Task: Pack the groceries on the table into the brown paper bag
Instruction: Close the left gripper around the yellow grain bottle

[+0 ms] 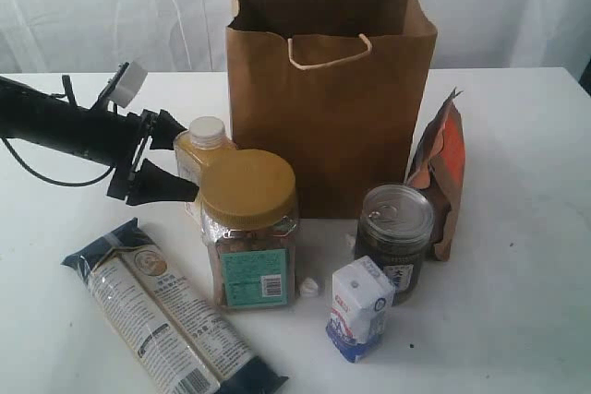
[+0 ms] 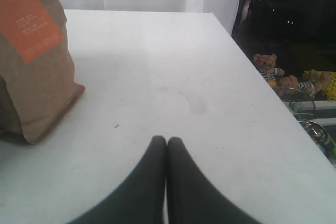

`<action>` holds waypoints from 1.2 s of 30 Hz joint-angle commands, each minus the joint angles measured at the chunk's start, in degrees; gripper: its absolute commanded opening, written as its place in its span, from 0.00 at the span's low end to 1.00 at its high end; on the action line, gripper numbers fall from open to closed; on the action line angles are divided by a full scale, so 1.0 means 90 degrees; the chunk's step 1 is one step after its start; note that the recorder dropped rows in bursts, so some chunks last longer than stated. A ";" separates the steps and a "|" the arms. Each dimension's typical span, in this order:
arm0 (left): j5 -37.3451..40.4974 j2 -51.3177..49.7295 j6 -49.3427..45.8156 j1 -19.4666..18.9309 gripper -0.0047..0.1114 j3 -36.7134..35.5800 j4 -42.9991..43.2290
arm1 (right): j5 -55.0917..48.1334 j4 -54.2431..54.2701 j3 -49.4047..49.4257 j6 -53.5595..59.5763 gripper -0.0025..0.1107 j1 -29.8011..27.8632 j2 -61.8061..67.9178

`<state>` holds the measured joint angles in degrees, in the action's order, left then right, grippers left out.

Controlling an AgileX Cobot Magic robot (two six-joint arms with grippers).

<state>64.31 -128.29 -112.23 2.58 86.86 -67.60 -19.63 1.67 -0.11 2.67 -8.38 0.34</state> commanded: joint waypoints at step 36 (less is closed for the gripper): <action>0.0066 -0.0035 -0.0969 0.0464 0.84 -0.0018 0.0253 | 0.0046 0.0017 0.0012 0.0003 0.02 -0.0009 -0.0037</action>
<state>63.56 -128.44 -112.23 6.48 86.86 -65.79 -19.63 1.67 -0.11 2.67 -8.38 0.34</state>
